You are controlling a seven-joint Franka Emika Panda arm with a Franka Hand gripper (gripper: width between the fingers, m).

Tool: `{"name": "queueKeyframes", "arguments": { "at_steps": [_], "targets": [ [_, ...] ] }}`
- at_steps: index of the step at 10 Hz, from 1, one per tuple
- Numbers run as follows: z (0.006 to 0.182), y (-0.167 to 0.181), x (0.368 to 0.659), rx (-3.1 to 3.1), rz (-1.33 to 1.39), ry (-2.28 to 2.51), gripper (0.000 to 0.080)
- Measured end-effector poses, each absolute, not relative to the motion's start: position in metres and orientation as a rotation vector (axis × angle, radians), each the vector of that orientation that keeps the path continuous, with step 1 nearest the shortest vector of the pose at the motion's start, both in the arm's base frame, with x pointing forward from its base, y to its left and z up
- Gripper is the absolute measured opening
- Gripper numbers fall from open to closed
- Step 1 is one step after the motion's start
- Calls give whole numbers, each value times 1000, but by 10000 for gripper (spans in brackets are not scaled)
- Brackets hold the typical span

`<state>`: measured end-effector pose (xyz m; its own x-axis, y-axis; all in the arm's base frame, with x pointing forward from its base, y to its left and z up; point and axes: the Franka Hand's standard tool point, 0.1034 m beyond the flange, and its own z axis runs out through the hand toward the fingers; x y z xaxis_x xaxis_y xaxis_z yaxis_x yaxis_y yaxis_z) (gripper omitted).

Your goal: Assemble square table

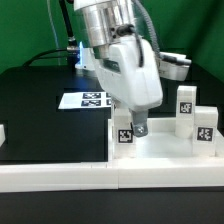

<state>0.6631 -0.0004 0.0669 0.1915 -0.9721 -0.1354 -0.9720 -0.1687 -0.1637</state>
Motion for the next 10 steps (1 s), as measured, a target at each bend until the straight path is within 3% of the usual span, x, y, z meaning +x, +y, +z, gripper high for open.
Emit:
{"name": "queueKeyframes", "arguments": {
  "at_steps": [3, 7, 10],
  "targets": [
    [67, -2, 663, -2475, -40, 1581, 649],
    [67, -2, 665, -2908, -94, 753, 649],
    [67, -5, 667, -2940, -136, 640, 649]
  ]
}}
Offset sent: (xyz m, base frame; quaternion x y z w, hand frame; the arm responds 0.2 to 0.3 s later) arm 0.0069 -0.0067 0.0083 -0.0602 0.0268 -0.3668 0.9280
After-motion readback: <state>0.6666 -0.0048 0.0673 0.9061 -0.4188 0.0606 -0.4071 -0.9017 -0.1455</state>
